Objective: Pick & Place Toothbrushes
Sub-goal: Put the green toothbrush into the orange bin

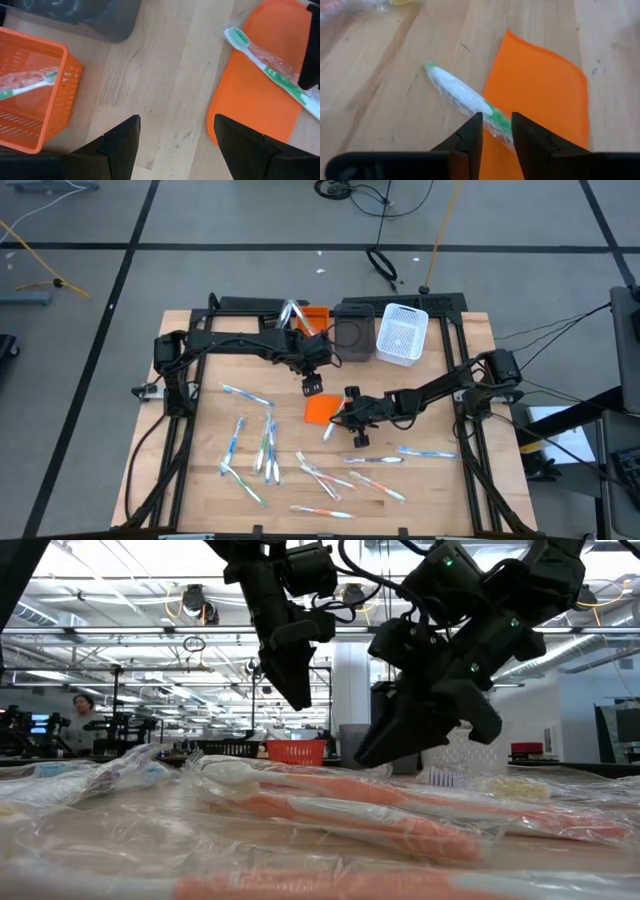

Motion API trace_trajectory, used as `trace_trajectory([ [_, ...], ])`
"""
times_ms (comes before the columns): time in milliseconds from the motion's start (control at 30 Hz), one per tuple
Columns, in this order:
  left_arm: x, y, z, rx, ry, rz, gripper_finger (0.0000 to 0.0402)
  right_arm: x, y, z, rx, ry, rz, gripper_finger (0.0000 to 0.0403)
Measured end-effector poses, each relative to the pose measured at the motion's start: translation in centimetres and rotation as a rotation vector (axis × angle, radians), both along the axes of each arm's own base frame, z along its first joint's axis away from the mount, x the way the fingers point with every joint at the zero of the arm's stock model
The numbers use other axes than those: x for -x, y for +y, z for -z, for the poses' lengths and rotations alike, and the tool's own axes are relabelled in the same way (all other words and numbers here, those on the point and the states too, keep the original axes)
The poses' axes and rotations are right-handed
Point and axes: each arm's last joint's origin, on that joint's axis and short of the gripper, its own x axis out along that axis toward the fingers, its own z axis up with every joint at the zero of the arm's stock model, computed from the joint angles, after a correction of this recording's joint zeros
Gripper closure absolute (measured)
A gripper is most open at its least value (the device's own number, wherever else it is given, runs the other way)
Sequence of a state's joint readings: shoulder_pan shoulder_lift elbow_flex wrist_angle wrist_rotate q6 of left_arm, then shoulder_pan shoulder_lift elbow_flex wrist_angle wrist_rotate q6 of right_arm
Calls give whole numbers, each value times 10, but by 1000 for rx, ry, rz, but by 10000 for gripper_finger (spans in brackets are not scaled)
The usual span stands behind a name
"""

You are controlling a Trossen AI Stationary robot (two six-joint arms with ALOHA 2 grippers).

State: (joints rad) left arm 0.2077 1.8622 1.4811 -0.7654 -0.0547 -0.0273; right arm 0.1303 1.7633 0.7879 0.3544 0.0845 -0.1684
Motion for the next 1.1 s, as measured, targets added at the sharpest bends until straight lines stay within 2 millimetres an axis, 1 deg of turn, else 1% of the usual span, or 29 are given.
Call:
trace_trajectory([
  [233,-1,0,0,-2,-7,1,149,1,-2,2,23,23,15,301],
  [400,-1,0,0,-3,-8,4,149,1,-3,3,58,25,23,311],
  [500,-1,0,0,-3,-7,3,149,2,-5,3,57,33,29,333],
  [600,-1,0,0,-4,-7,6,149,3,-8,5,61,62,36,380],
  [667,-1,0,0,-4,-7,6,149,3,-9,5,61,62,39,395],
  [967,-1,0,0,-4,-8,5,149,0,-10,-1,66,2,41,402],
  [1100,-1,0,0,-2,-10,1,149,1,-11,-6,98,-14,75,402],
])
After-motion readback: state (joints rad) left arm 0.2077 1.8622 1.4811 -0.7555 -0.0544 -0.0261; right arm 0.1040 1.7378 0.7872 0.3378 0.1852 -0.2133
